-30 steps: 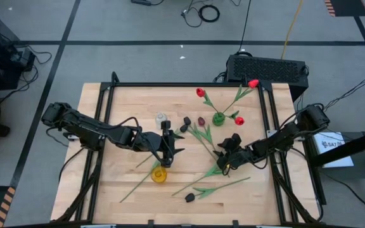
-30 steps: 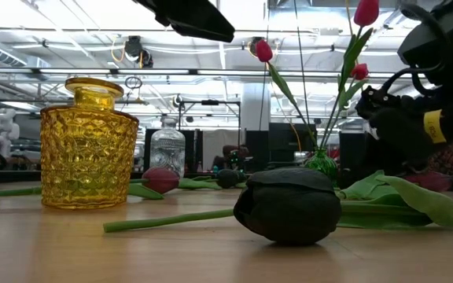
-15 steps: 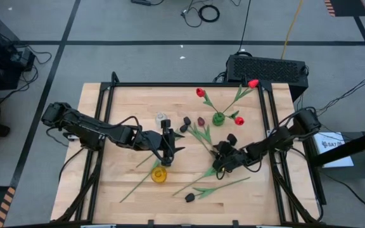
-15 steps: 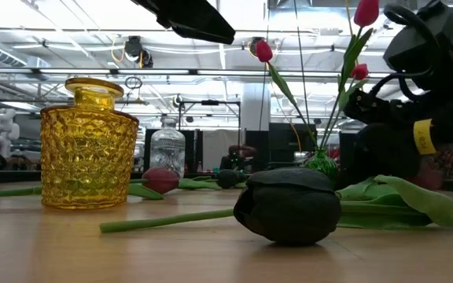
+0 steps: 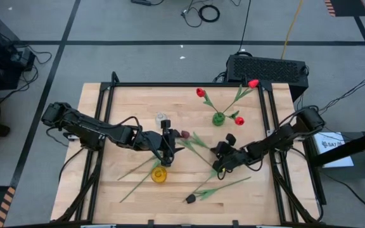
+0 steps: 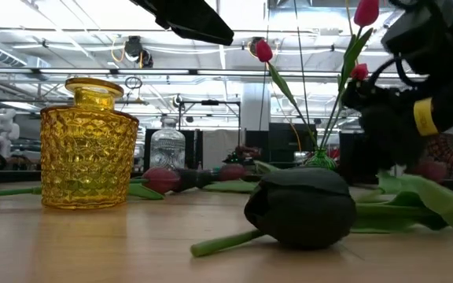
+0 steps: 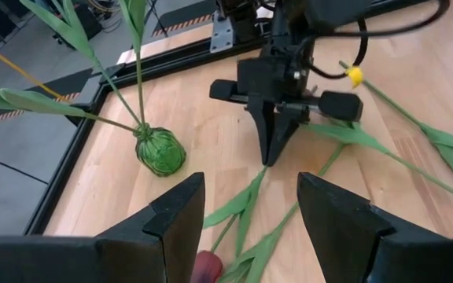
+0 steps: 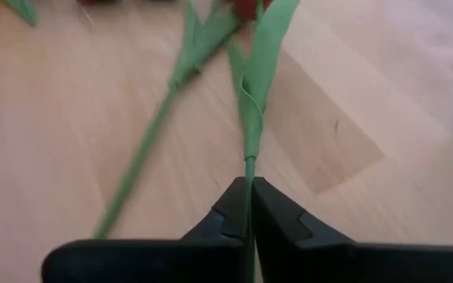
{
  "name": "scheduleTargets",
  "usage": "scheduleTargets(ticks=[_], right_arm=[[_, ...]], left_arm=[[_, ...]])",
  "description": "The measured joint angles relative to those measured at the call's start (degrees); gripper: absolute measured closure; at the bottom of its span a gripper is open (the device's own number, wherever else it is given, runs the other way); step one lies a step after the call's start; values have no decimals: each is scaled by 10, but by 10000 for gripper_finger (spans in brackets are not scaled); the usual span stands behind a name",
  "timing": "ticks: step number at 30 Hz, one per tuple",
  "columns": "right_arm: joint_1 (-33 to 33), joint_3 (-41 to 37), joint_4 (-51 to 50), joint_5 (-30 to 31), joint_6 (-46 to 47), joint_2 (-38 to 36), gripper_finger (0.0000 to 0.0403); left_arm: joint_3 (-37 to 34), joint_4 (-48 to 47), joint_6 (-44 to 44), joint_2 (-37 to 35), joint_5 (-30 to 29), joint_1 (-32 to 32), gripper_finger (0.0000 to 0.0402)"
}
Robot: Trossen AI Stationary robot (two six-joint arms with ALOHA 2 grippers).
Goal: Sort flowers into vase by color
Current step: Put the top dark red tulip into the transparent vase
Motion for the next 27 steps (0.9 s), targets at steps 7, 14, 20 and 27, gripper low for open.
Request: scheduleTargets(ticks=[7,14,20,27], right_arm=[[2,0,8,6,-7,-50,401],[10,1,37,12,-31,-92,402],[17,1,74,15,-55,-116,402],[29,1,94,43,-74,-145,403]], left_arm=[[0,0,0,0,0,0,191],[0,0,0,0,0,0,191],[0,1,0,0,0,0,191],[0,23,6,-4,0,-1,191]])
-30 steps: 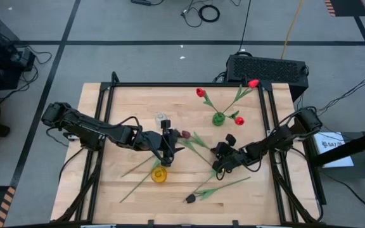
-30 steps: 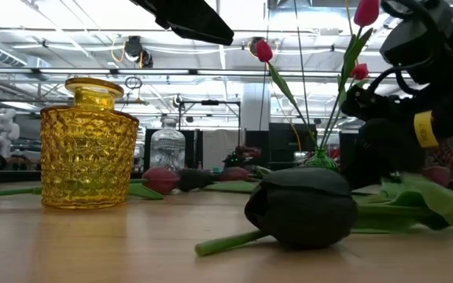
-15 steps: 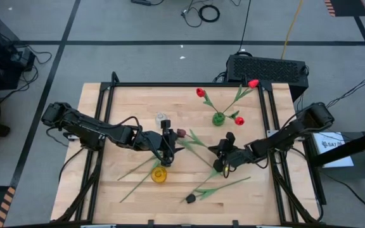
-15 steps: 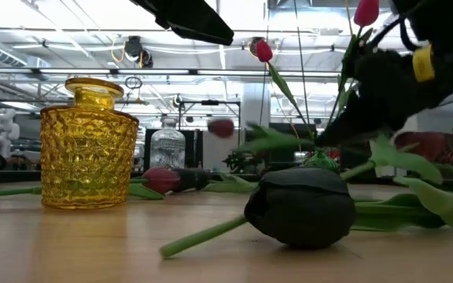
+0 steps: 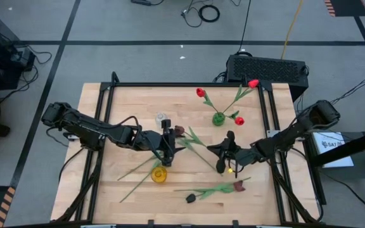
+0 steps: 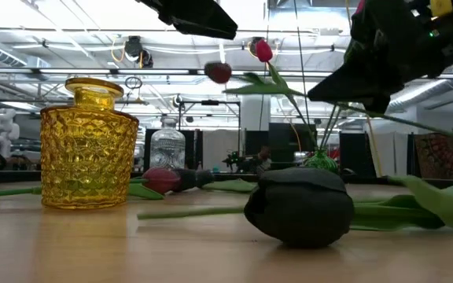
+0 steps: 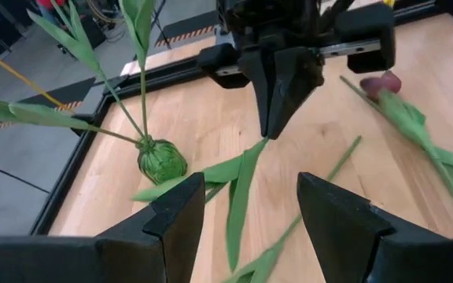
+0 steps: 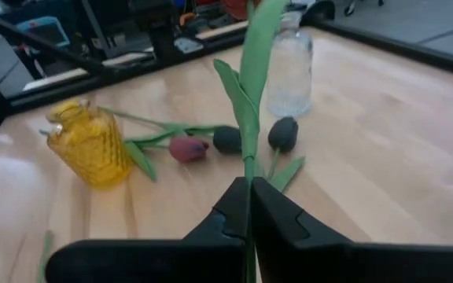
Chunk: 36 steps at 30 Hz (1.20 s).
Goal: Sort flowers into vase by color
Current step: Put the top dark red tulip into the transparent vase
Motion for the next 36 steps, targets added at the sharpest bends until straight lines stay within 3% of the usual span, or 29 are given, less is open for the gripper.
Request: scheduleTargets(ticks=[8,19,26,31,36], right_arm=[[6,0,-12,13,-16,-31,403],[22,16,82,15,-81,-45,402],[63,87,83,93,-198,-63,402],[85,131,98,110,-275,-59,402],[101,141,164,110,-333,-44,402]], left_arm=[[25,2,10,-58,-90,-39,191],[23,-27,12,-102,-92,-113,191],[23,-22,9,-120,-94,-135,191],[23,53,9,-99,-70,-130,191],[23,153,24,-53,1,-111,191]])
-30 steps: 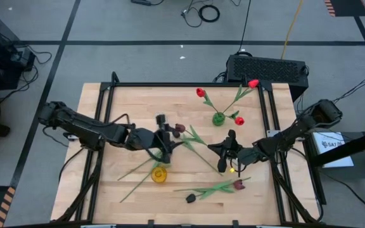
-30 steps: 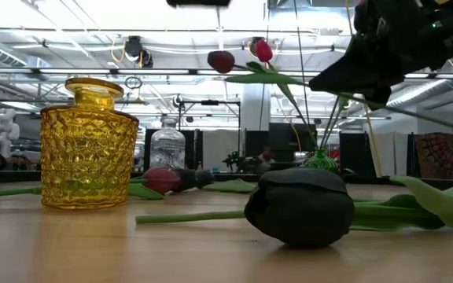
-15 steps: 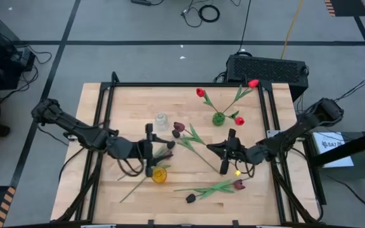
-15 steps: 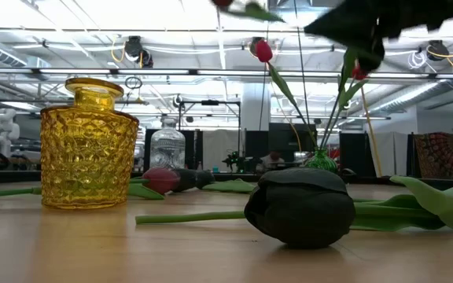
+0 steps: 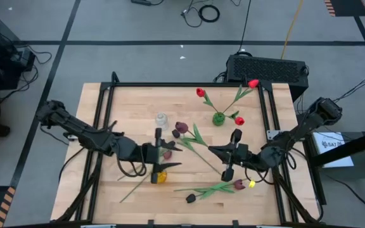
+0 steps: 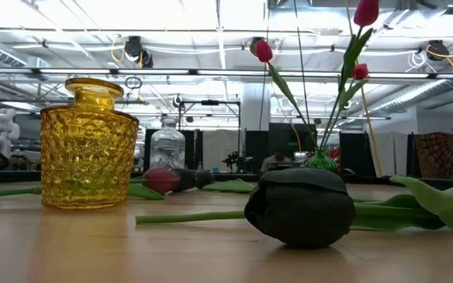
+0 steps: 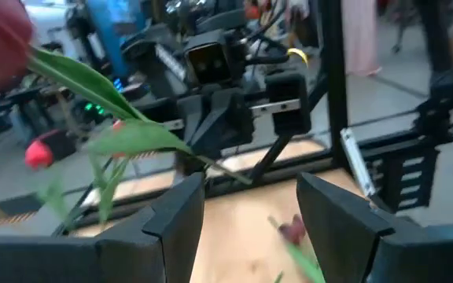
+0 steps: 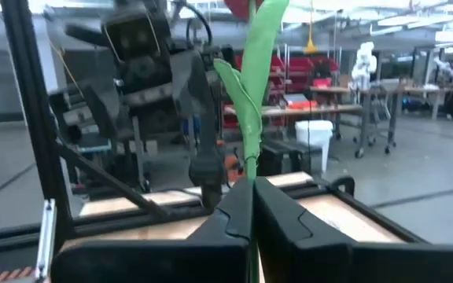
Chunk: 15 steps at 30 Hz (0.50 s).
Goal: Sort flowers into vase by color
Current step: Put the top dark red tulip into the transparent vase
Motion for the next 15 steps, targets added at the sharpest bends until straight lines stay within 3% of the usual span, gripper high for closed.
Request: scheduleTargets(ticks=[10,15], right_arm=[[6,0,62,-12,-50,7,402],[6,0,59,-13,-63,7,402]], left_arm=[[0,180,-31,76,26,44,191],[0,252,-75,116,83,69,191]])
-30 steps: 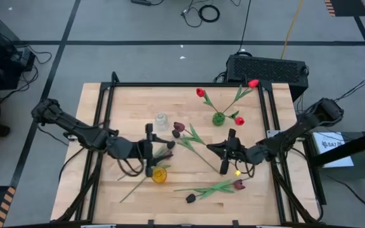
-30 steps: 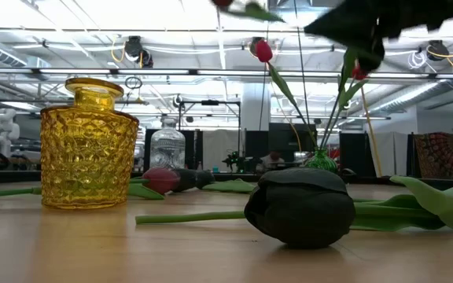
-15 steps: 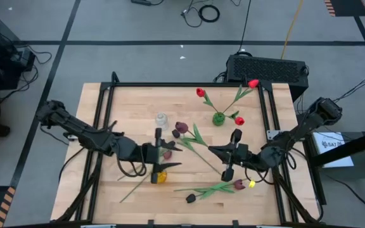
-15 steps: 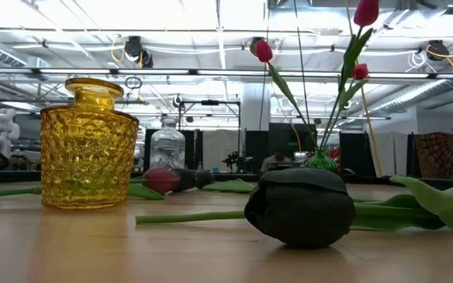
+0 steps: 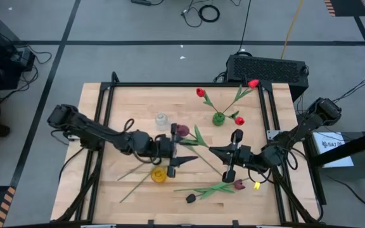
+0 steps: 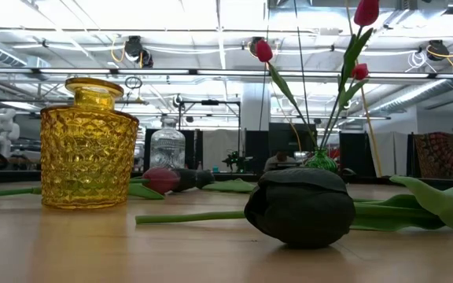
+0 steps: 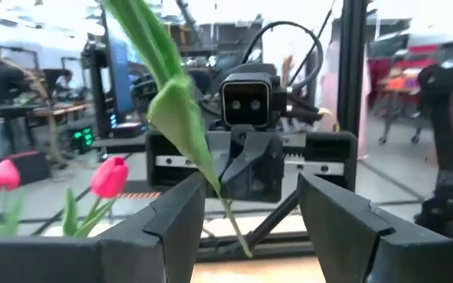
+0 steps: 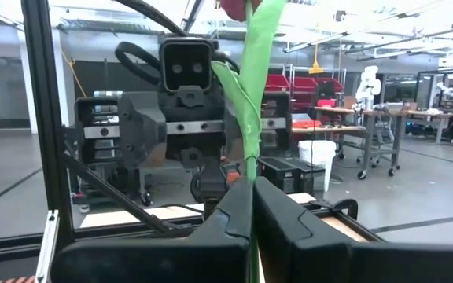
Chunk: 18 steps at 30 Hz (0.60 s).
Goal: Sort flowers into vase by color
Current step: Put the top dark red tulip into the transparent vase
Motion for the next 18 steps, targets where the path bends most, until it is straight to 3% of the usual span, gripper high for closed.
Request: scheduleTargets(ticks=[7,18], right_arm=[[0,0,-1,0,-4,0,402],[0,0,-5,0,-3,0,402]], left_arm=[[0,85,-3,40,7,13,191],[4,122,-39,70,14,32,191]])
